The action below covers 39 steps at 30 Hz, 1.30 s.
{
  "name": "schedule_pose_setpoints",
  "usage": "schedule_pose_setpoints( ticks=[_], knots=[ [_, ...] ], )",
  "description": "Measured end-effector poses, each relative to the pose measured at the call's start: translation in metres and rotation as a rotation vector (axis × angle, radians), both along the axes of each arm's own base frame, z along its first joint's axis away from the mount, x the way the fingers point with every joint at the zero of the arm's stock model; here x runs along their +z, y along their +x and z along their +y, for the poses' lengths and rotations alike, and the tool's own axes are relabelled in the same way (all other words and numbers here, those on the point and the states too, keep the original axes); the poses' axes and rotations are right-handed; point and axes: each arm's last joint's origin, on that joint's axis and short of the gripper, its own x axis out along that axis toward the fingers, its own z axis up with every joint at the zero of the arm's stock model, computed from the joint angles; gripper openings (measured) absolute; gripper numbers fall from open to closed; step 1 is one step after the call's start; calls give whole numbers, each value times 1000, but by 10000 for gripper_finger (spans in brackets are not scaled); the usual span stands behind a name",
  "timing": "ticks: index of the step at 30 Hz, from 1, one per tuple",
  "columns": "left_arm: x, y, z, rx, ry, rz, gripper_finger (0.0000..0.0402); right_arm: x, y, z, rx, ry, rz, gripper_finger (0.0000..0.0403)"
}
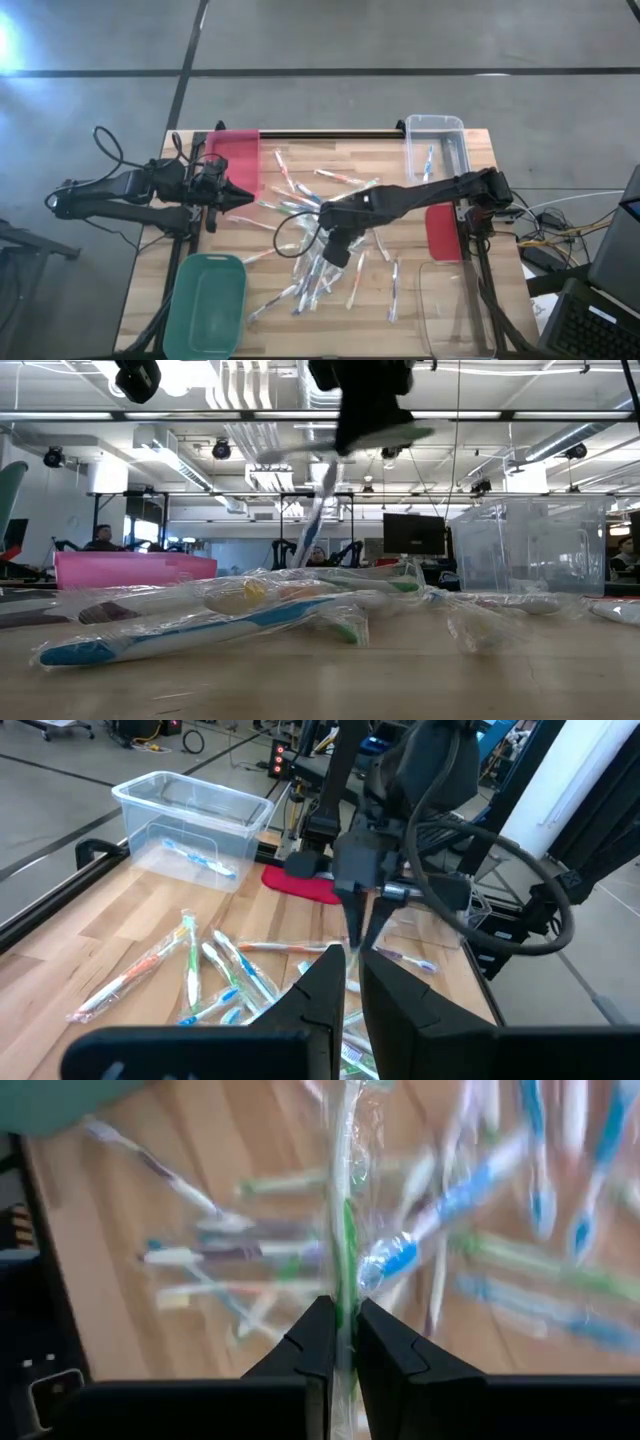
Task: Pick & Place Toothbrushes
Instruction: Put the green toothbrush into the green bin
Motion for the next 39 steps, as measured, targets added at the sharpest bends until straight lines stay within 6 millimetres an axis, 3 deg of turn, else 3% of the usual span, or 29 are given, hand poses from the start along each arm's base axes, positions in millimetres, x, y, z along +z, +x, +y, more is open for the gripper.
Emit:
schedule_pose_setpoints(
  ticks=[4,7,9,12,15,17,19,24,29,34,39],
  knots=[
    [0,0,0,0,0,0,39,-17,-26,-5,-138,-195,269,22],
    [0,0,0,1,0,0,39,-31,-27,3,-27,-108,282,22],
    [0,1,0,1,0,2,39,-35,-30,7,-91,-174,290,20],
    [0,1,0,0,0,4,39,-35,-29,10,-2,-77,283,15],
    [-1,2,0,0,0,7,39,-41,-31,9,-87,-156,313,15],
    [-1,2,0,0,0,8,39,-42,-31,15,28,20,335,15],
    [-1,2,0,0,0,8,39,-41,-27,23,130,159,297,15],
    [-1,2,0,0,0,9,39,-31,-21,34,191,242,178,16],
    [-1,2,0,0,0,9,39,1,-11,34,213,23,-149,17],
    [-1,3,0,0,0,11,39,26,5,34,285,-78,-469,17],
    [-1,3,0,0,0,12,39,31,9,30,211,-316,-529,17]
  ],
)
